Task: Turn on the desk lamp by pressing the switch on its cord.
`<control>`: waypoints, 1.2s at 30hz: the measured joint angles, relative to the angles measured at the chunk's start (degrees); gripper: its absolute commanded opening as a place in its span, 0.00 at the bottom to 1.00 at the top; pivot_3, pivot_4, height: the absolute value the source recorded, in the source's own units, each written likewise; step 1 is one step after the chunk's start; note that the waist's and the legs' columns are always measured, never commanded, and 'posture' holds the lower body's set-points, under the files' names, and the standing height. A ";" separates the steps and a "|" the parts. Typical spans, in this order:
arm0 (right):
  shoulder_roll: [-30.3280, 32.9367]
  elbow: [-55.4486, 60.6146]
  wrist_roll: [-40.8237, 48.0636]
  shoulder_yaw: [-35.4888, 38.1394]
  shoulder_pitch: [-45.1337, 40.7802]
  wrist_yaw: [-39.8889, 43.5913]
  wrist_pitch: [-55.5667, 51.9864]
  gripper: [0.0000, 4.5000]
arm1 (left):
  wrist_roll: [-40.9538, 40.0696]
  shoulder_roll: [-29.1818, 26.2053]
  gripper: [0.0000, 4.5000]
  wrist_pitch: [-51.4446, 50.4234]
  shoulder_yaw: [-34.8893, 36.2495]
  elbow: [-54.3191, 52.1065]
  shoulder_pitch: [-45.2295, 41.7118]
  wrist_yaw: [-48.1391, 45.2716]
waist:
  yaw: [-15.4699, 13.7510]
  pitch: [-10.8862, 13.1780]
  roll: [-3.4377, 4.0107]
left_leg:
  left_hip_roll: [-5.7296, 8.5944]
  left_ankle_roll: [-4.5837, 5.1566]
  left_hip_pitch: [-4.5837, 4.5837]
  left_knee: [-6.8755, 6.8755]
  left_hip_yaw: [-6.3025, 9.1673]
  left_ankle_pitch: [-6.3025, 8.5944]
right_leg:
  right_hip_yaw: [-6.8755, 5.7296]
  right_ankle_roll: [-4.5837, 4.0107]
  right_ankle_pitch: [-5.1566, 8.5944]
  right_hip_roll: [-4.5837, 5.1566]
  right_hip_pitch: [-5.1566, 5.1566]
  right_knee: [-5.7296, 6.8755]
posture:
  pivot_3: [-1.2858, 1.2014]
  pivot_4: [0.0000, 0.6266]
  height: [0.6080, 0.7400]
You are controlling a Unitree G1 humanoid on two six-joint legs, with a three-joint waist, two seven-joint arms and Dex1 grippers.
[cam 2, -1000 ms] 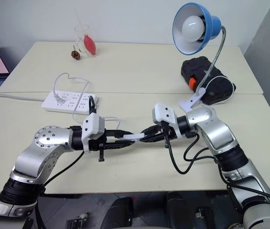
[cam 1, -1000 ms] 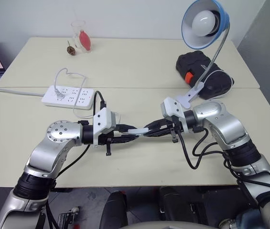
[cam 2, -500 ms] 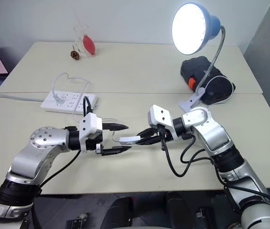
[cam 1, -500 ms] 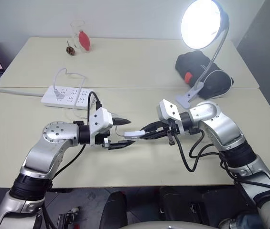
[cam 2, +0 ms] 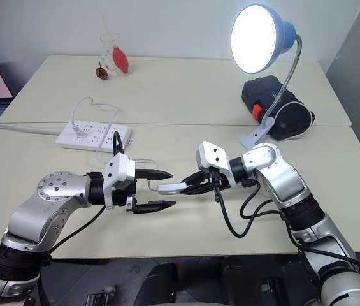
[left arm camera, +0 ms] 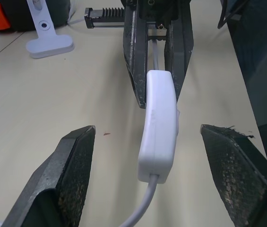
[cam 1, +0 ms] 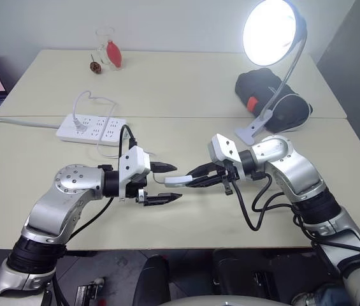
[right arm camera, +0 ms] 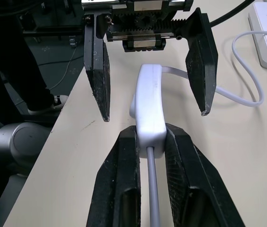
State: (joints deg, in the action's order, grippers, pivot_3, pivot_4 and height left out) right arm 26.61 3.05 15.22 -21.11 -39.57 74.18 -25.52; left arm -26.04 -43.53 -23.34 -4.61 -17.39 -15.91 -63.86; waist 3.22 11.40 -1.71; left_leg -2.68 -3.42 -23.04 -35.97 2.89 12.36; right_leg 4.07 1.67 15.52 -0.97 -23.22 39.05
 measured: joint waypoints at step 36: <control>-0.37 -25.32 -12.39 2.80 -5.33 -3.87 23.54 0.98 | 1.18 -7.26 0.82 -1.67 16.34 -6.75 14.42 9.46 | -0.05 0.03 0.02 | -0.01 0.00 0.01 0.03 -0.03 0.00 | 0.02 -0.02 0.00 0.03 0.00 -0.01 | 0.52 0.24 1.00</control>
State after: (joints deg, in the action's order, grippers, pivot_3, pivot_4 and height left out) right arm 26.24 -22.27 2.83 -18.31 -44.89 70.31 -1.98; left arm -24.87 -50.79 -25.01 11.73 -24.14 -1.49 -54.40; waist 3.17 11.43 -1.69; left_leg -2.69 -3.42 -23.03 -35.94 2.87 12.36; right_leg 4.08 1.65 15.52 -0.94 -23.22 39.04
